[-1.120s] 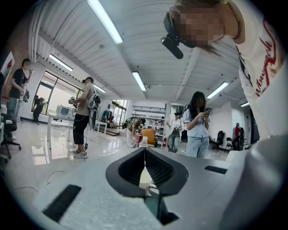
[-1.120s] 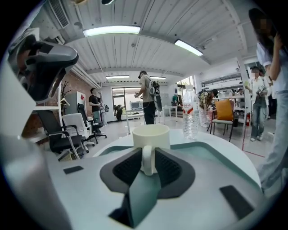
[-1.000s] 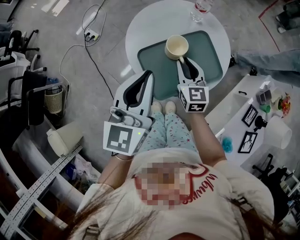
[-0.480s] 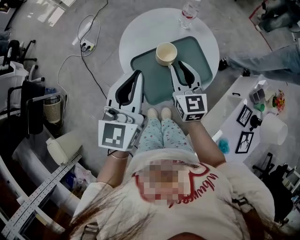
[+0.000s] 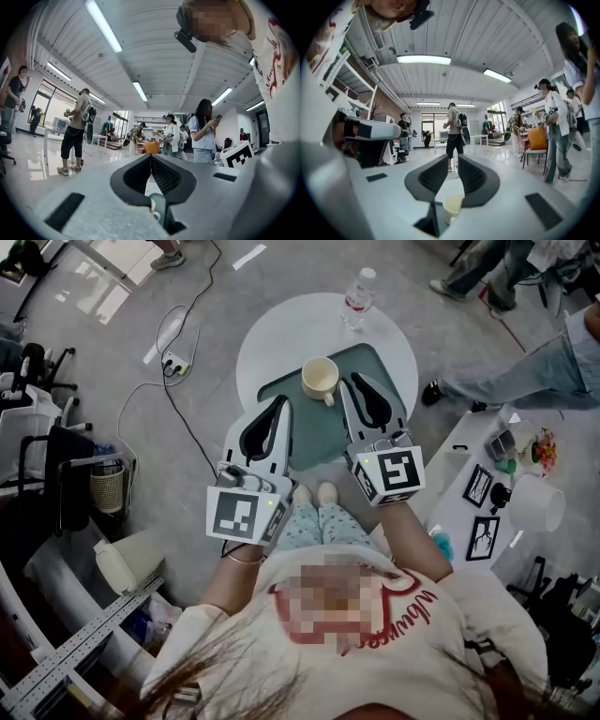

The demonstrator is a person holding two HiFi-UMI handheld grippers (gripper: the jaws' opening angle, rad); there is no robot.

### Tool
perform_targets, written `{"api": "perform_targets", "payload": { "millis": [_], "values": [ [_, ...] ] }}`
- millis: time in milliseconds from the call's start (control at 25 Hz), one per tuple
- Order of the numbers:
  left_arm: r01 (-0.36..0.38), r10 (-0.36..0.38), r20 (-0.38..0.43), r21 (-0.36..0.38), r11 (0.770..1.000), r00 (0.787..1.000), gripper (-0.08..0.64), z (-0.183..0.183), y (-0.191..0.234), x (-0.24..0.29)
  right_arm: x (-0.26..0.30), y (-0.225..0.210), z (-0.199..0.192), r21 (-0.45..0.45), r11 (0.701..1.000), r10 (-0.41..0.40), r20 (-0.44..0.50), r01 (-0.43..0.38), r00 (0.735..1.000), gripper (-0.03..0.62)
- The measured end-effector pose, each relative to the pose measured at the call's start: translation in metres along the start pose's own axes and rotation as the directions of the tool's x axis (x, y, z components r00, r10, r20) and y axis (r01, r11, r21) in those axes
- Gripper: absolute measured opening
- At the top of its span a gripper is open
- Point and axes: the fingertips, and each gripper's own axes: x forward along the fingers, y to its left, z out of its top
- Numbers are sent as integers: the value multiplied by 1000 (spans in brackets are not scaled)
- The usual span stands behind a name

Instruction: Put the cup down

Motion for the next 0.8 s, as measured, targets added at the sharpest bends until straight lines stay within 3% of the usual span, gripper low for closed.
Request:
{"api": "perform_targets", "payload": {
  "millis": [200, 360, 800],
  "values": [
    [23, -23, 28, 15, 1000, 999, 15, 17, -12, 3, -4, 9, 29, -49, 998, 46, 22, -44, 999, 70],
    [28, -29, 41, 26, 999, 999, 15, 29, -20, -1, -10, 20, 53, -147, 987, 79, 62, -69, 995, 54],
    [15, -16, 45, 22, 1000, 999, 15, 41, -41, -12, -28, 33, 83, -155, 977, 165, 125, -145, 978, 29]
  ]
}}
